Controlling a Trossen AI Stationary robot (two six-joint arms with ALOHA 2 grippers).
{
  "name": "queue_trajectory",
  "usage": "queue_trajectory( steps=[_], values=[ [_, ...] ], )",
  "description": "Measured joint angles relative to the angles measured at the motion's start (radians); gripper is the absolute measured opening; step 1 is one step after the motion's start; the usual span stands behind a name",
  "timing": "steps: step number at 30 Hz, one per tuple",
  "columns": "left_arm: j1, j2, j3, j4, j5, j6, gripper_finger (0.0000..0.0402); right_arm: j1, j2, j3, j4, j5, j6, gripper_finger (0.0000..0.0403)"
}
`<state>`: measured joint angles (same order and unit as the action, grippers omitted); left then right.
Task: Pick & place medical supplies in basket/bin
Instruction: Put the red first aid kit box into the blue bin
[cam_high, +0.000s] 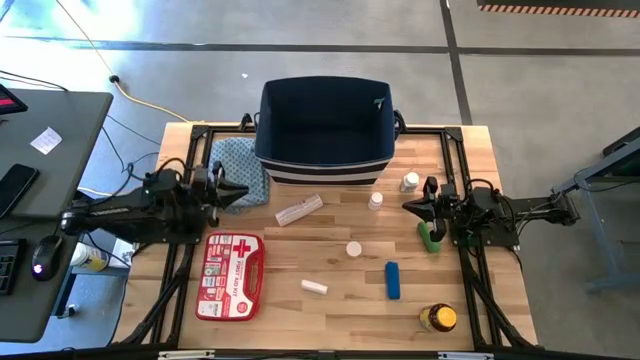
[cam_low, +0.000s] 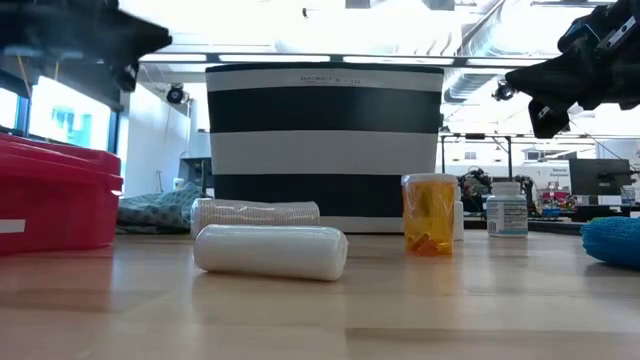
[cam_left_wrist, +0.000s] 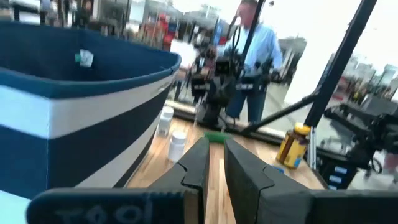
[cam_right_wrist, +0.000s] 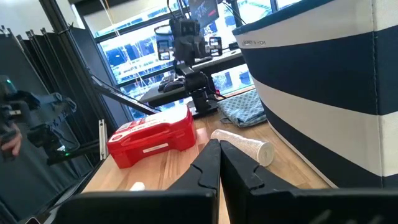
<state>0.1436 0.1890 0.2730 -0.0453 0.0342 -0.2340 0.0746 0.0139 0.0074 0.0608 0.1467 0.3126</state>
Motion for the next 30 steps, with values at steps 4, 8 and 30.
queue_trajectory(
  steps=[4, 8, 30],
  values=[
    [0.0, 0.151, 0.152, -0.088, -0.005, 0.001, 0.0085, 0.0, 0.0, 0.0, 0.0, 0.0, 0.0, 0.0],
    [0.0, 0.278, 0.273, -0.072, -0.05, -0.016, 0.0085, 0.0, 0.0, 0.0, 0.0, 0.0, -0.001, 0.0],
    [0.0, 0.583, 0.515, 0.127, -0.112, -0.552, 0.0085, -0.004, 0.046, 0.384, 0.095, 0.301, -0.124, 0.0]
  ],
)
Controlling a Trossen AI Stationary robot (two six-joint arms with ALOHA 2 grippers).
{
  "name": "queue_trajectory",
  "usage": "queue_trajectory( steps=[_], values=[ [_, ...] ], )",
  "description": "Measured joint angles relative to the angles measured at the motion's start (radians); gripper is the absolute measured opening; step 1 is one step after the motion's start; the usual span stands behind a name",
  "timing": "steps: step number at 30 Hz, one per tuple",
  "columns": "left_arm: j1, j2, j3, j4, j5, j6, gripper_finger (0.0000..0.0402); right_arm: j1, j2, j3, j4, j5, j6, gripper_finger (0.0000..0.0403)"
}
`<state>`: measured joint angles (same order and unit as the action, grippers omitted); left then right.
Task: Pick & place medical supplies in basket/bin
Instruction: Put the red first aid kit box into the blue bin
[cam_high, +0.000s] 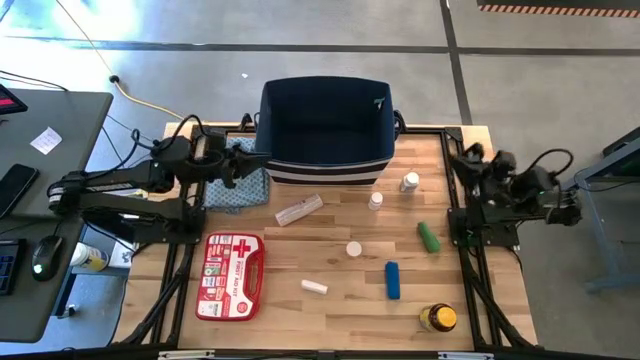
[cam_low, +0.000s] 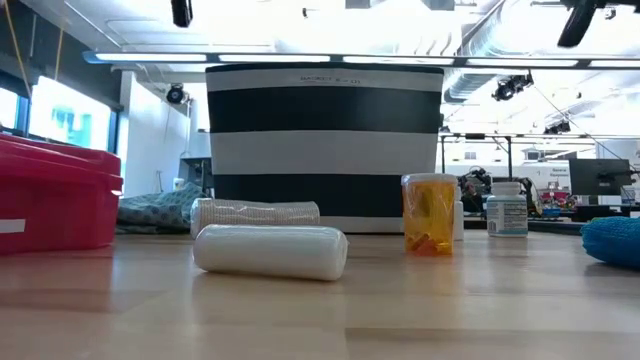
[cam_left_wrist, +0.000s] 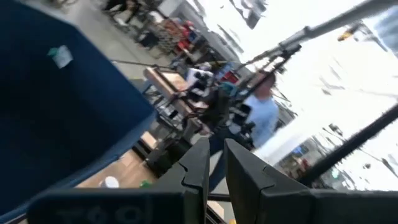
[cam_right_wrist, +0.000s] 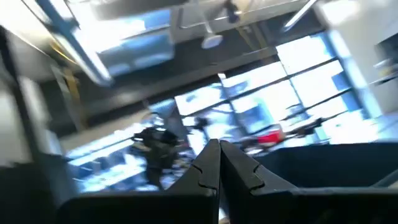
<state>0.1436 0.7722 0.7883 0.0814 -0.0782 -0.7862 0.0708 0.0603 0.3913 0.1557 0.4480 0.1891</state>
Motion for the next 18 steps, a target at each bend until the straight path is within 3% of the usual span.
queue_trajectory(
  steps=[5, 12, 15, 18],
  values=[
    [0.001, 0.029, 0.0, 0.057, -0.024, -0.024, 0.0085, 0.0, 0.117, 0.131, -0.013, 0.115, -0.089, 0.0],
    [0.001, -0.011, 0.001, 0.262, -0.035, 0.116, 0.0085, 0.0, 0.301, 0.263, 0.141, 0.267, -0.013, 0.0],
    [0.001, -0.045, 0.009, 0.239, -0.088, 0.164, 0.0085, -0.001, 0.365, 0.299, 0.241, 0.278, 0.002, 0.0],
    [0.001, -0.064, 0.068, 0.122, -0.121, 0.237, 0.0085, -0.011, 0.424, 0.331, 0.283, 0.325, -0.109, 0.0]
  ],
)
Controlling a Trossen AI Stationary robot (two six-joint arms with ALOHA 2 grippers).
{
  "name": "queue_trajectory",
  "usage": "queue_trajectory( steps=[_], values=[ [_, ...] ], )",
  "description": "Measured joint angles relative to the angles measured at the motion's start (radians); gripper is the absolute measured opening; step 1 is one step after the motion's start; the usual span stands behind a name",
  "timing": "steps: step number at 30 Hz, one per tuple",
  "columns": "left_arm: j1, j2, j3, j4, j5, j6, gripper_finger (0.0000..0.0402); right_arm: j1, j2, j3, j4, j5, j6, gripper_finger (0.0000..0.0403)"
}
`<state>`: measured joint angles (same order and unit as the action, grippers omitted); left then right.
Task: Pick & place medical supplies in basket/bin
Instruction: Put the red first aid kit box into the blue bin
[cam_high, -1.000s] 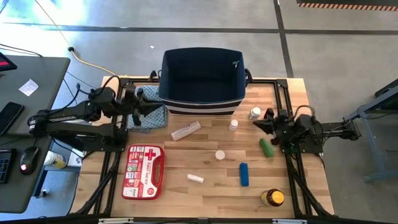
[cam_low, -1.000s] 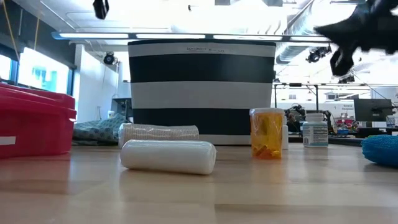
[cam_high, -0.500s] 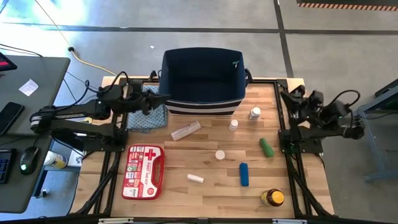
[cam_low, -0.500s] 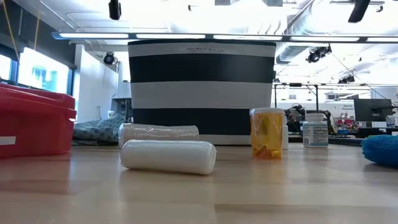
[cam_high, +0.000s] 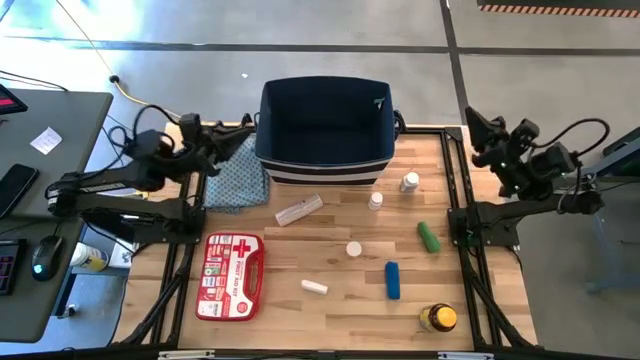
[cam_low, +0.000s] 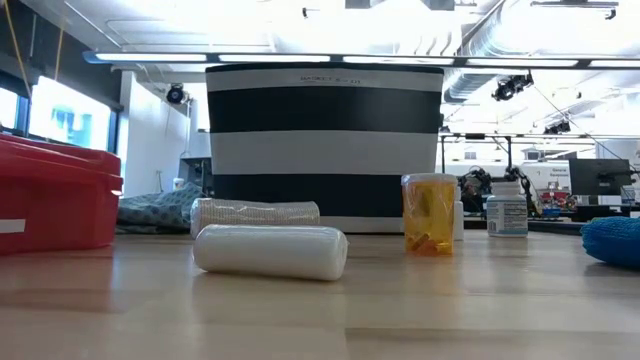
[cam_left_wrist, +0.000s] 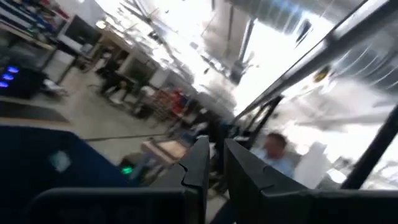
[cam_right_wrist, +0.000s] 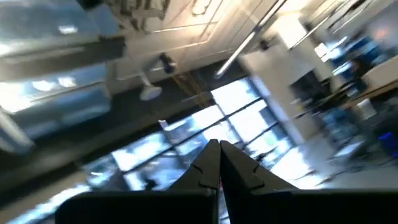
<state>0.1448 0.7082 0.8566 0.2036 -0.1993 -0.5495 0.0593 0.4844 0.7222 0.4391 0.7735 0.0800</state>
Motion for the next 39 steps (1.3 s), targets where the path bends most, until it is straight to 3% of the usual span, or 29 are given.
queue_trajectory(
  steps=[3, 6, 10, 14, 20, 25, 31, 39],
  values=[
    [0.0, 0.008, 0.11, -0.228, -0.004, 0.067, 0.0085, -0.003, 0.051, 0.035, -0.012, 0.056, -0.058, 0.0],
    [0.0, 0.04, 0.232, -0.461, -0.011, 0.12, 0.0085, -0.001, 0.098, 0.095, -0.133, 0.113, -0.052, 0.0],
    [0.0, 0.076, 0.371, -0.686, -0.085, 0.154, 0.0085, 0.005, 0.172, 0.219, -0.465, 0.188, 0.084, 0.0001],
    [-0.001, 0.079, 0.43, -0.722, -0.092, 0.274, 0.0085, 0.005, 0.262, 0.373, -0.869, 0.171, 0.287, 0.0001],
    [-0.001, 0.08, 0.428, -0.733, -0.072, 0.203, 0.0085, -0.028, 0.405, 0.566, -1.444, -0.011, 0.57, 0.0001],
    [-0.001, 0.094, 0.428, -0.72, -0.07, 0.169, 0.0085, -0.084, 0.465, 0.634, -1.747, -0.199, 0.677, 0.0001],
    [-0.001, 0.116, 0.428, -0.729, -0.047, 0.119, 0.0085, -0.124, 0.463, 0.577, -1.78, -0.434, 0.578, 0.0026],
    [-0.001, 0.156, 0.428, -0.793, -0.029, 0.056, 0.0085, -0.124, 0.463, 0.433, -1.78, -0.565, 0.582, 0.0156]
  ],
)
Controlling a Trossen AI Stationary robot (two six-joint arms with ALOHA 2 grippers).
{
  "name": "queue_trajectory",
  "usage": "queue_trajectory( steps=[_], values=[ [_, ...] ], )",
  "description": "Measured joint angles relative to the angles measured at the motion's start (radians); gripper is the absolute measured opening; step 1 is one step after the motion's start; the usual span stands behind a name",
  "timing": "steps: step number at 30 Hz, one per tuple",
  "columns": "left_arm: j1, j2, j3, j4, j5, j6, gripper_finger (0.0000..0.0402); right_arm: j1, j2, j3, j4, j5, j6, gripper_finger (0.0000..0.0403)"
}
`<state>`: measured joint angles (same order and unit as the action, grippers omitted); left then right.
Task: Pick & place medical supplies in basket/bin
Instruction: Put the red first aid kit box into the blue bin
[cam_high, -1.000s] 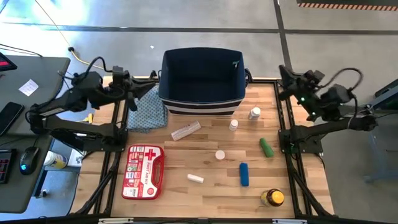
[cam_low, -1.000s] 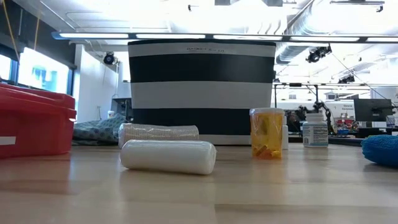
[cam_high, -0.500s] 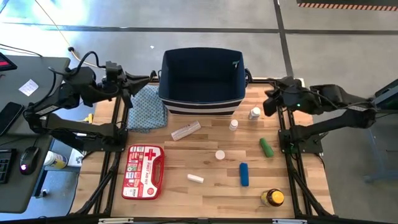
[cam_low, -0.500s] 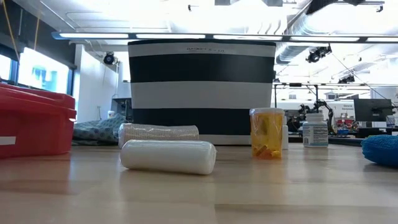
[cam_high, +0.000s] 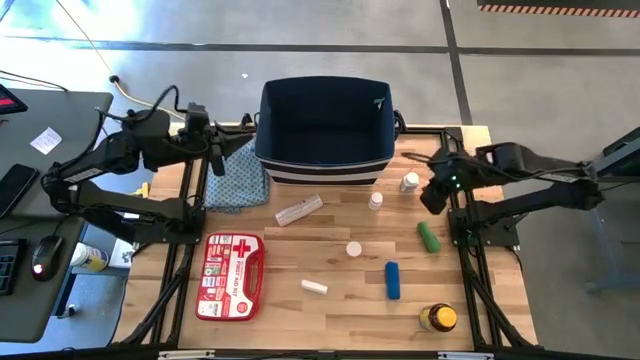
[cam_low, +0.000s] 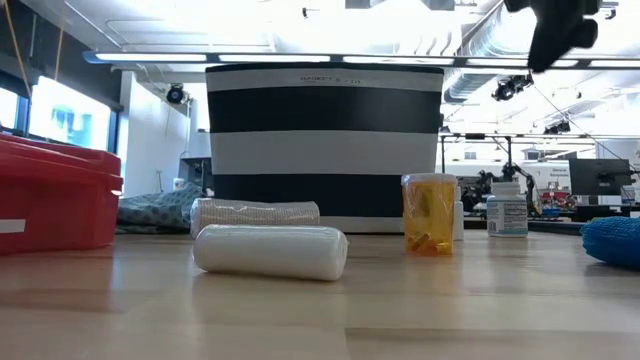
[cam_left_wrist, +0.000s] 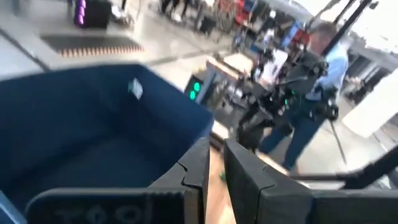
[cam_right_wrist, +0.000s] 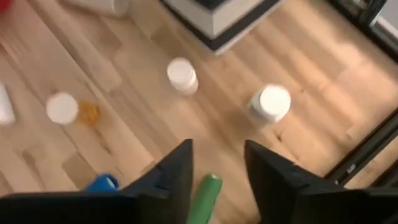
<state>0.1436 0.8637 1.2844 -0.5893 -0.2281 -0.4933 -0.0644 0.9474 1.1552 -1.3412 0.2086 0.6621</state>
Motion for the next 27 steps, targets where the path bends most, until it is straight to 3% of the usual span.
queue_trajectory(
  steps=[6, 10, 18, 27],
  values=[
    [0.0, 0.033, 0.0, -0.123, 0.092, -0.085, 0.0093, 0.001, -0.001, -0.083, 0.02, -0.097, 0.096, 0.0228],
    [0.0, 0.054, 0.0, -0.136, 0.156, -0.102, 0.0136, 0.002, -0.001, -0.131, 0.069, -0.168, 0.18, 0.0253],
    [0.0, 0.066, -0.001, -0.248, 0.305, -0.171, 0.0247, 0.002, 0.0, -0.187, 0.209, -0.168, 0.265, 0.0259],
    [0.0, 0.079, -0.001, -0.199, 0.361, -0.272, 0.0284, -0.002, 0.0, -0.188, 0.271, -0.181, 0.308, 0.0259]
  ],
)
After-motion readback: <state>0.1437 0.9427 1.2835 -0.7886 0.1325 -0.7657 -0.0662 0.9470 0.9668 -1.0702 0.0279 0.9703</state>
